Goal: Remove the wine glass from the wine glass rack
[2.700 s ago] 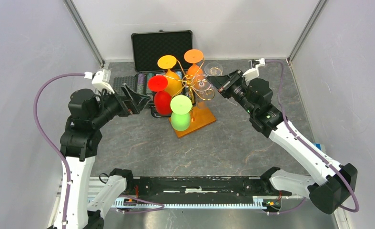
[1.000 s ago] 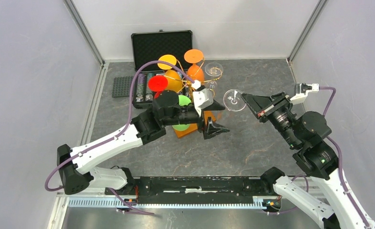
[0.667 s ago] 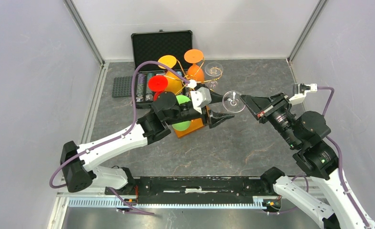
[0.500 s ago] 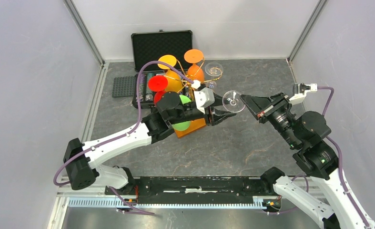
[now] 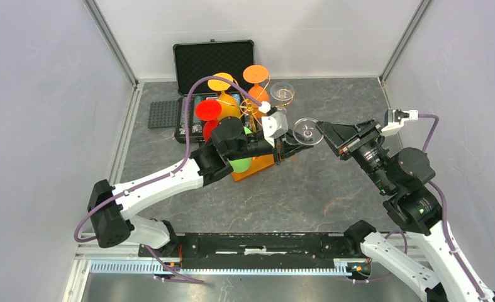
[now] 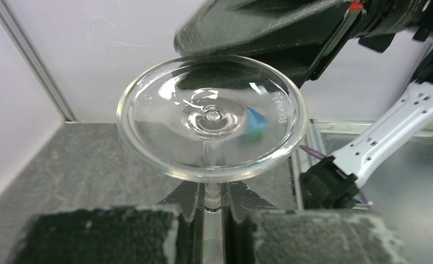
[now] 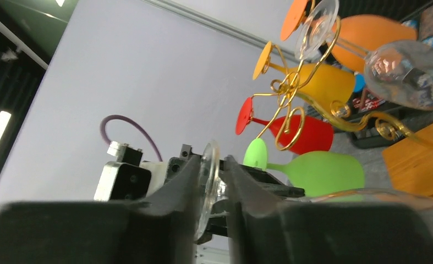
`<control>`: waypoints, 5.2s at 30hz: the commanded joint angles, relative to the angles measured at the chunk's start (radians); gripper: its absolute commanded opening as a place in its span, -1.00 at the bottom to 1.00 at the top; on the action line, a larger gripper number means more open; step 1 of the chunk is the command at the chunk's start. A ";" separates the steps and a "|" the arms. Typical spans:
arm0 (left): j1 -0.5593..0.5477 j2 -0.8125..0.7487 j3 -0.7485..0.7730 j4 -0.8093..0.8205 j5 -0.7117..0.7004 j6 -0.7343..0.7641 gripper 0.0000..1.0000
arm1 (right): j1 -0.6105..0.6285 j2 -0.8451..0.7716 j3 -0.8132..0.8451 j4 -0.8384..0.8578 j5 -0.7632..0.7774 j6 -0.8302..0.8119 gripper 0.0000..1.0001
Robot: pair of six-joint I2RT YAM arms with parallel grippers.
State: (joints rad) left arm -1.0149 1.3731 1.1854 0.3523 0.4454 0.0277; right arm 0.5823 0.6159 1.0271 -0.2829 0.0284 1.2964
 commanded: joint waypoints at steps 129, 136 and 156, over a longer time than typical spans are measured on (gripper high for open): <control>0.190 -0.737 0.026 -0.968 -0.868 -0.348 1.00 | -0.089 0.596 0.460 -0.728 0.268 -1.266 -1.00; 0.190 -0.725 0.036 -0.973 -0.853 -0.331 1.00 | -0.180 0.695 0.439 -0.763 0.117 -1.374 -1.00; 0.191 -0.690 0.022 -0.941 -0.893 -0.265 1.00 | -0.200 0.942 0.512 -0.772 0.058 -1.401 -0.68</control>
State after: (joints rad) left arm -0.8223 0.6827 1.2037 -0.6254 -0.4183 -0.2874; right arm 0.3897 1.5246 1.4956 -1.0481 0.0898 -0.1024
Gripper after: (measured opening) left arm 0.993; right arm 0.111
